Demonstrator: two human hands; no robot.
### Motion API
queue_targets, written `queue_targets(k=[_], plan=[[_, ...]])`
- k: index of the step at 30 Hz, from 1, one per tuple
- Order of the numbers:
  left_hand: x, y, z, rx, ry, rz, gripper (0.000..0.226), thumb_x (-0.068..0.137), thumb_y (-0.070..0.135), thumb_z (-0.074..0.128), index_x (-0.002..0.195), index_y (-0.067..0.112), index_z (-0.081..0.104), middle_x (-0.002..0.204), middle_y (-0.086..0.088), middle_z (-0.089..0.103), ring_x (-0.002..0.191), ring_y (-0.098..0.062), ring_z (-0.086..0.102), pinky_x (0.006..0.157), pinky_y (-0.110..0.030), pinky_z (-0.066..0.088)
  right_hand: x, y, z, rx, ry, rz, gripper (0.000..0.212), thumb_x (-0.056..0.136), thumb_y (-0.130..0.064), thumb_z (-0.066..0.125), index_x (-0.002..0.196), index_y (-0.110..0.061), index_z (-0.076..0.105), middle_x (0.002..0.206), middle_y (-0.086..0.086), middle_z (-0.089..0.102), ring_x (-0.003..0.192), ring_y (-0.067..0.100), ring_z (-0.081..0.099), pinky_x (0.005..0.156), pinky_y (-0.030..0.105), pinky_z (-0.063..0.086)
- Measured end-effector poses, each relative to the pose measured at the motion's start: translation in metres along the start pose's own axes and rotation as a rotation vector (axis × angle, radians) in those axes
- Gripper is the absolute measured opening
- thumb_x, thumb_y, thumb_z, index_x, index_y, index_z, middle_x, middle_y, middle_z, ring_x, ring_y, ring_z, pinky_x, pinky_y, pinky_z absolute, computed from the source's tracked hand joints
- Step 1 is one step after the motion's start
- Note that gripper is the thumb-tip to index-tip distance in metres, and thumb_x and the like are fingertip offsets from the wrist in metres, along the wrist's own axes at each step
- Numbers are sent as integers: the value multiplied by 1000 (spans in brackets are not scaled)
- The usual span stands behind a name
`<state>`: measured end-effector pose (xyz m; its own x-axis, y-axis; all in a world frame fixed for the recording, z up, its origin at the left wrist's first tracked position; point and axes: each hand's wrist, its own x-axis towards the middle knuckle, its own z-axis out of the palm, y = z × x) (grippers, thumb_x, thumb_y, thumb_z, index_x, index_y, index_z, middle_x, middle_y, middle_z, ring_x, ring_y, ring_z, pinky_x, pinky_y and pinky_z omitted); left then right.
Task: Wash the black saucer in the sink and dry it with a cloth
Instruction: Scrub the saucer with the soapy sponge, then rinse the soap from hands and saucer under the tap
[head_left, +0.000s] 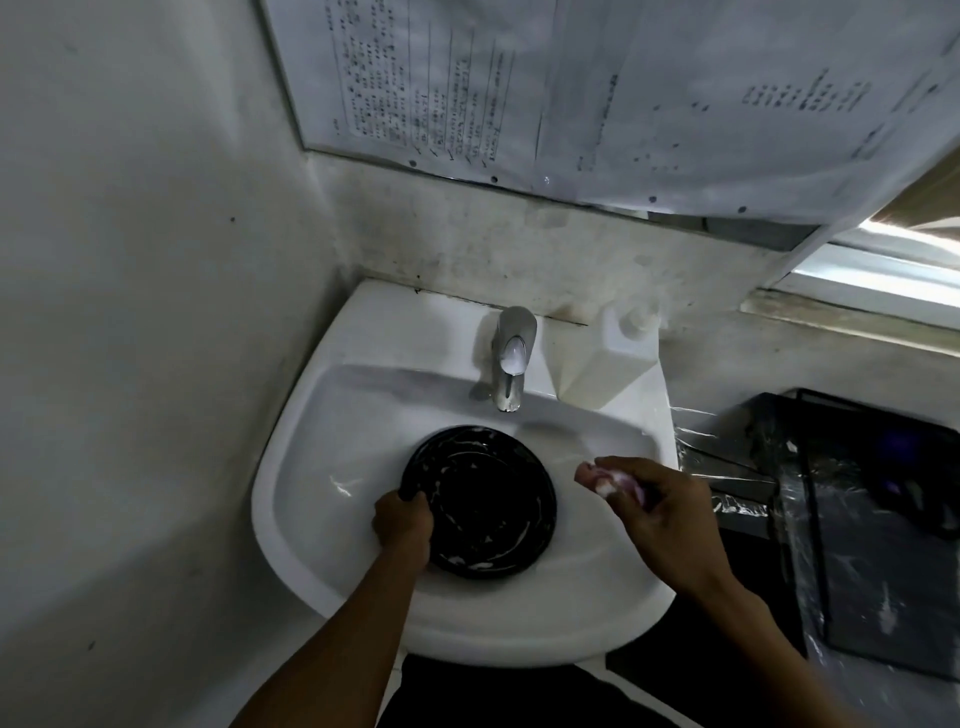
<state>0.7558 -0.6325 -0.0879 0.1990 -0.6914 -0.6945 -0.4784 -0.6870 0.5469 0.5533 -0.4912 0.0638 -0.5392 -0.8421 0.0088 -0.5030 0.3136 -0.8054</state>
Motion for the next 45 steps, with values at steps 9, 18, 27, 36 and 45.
queue_targets(k=[9, 18, 27, 36, 45], plan=[[-12, 56, -26, 395, -211, 57, 41, 80, 27, 63, 113, 4, 60, 108, -18, 65, 93, -33, 64, 81, -39, 57, 14, 8, 15, -15, -107, 95, 13, 82, -20, 78, 87, -32, 77, 83, -23, 73, 75, 2, 67, 70, 17, 52], [-100, 181, -48, 99, -731, 419, 19, 95, 7, 47, 100, 4, 64, 85, -12, 73, 76, -22, 70, 68, -30, 50, 31, 12, 40, -51, -127, 117, 14, 80, -25, 77, 79, -38, 75, 70, -14, 72, 64, 2, 63, 61, 22, 51], [-109, 198, -44, -147, -773, 403, 27, 88, -7, 43, 85, 8, 64, 81, -8, 71, 79, -21, 67, 70, -33, 50, 43, 12, 61, -68, -244, 204, 9, 80, -24, 76, 88, -27, 78, 74, -16, 70, 70, -4, 64, 62, 9, 45], [-84, 195, -75, -246, -832, 324, 26, 99, 14, 44, 109, 10, 68, 102, -13, 73, 90, -27, 70, 75, -33, 52, 74, 5, 106, 133, -297, 621, 11, 81, -13, 72, 72, -19, 73, 70, 4, 71, 65, 20, 68, 62, 34, 58], [-26, 121, -89, -413, -436, 51, 21, 96, 12, 49, 108, 16, 66, 94, -6, 72, 85, -21, 66, 76, -33, 50, 129, 7, 153, 588, -409, 886, 27, 96, 8, 43, 74, -5, 50, 40, -4, 54, 31, 8, 51, 31, 14, 37]])
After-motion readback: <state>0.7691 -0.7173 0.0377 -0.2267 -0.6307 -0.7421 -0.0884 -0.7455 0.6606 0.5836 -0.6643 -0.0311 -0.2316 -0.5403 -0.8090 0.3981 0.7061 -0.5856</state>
